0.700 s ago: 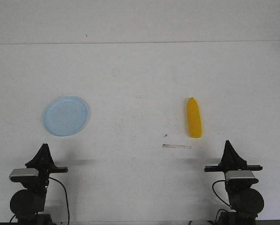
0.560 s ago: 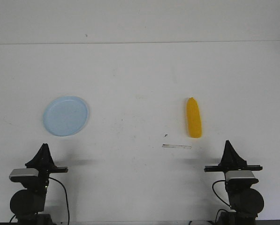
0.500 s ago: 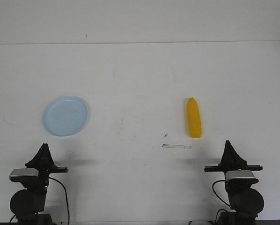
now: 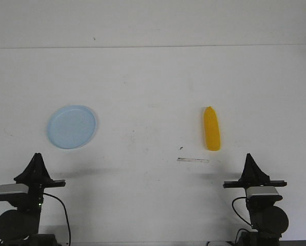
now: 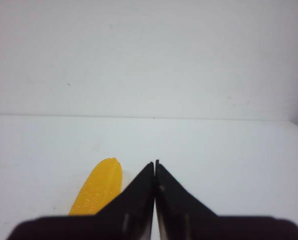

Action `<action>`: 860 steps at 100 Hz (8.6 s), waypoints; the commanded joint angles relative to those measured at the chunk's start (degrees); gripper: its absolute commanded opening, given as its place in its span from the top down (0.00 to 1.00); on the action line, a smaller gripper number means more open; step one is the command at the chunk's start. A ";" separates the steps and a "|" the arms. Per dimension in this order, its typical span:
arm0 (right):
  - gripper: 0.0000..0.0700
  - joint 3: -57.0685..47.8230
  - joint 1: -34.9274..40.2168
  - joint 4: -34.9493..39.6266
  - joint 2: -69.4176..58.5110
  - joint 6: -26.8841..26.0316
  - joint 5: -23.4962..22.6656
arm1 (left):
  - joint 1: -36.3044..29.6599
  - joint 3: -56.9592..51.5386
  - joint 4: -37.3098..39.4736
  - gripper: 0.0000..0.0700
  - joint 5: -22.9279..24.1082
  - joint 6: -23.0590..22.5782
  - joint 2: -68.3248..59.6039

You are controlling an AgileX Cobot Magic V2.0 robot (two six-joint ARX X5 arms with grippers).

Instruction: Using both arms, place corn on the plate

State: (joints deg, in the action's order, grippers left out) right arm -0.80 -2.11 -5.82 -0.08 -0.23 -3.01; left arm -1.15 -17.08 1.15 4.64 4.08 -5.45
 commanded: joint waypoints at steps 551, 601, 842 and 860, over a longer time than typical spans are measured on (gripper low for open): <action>1.00 0.07 -0.11 -0.55 0.00 0.07 0.02 | -20.50 -63.10 -33.99 0.65 -28.17 17.70 -97.15; 1.00 0.07 -0.11 -0.55 0.00 0.07 0.02 | -16.76 -54.93 -7.96 1.00 -20.50 7.91 -77.53; 1.00 0.07 -0.11 -0.55 0.00 0.07 0.02 | -0.04 -1.27 6.38 1.00 -6.34 -1.49 -5.22; 1.00 0.07 -0.11 -0.55 0.00 0.07 0.02 | -0.04 -1.27 6.34 1.00 -6.34 -1.49 -4.96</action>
State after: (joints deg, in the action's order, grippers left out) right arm -0.82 -2.11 -5.85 -0.08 -0.23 -3.01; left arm -1.17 -17.87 6.76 -1.61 2.48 -10.48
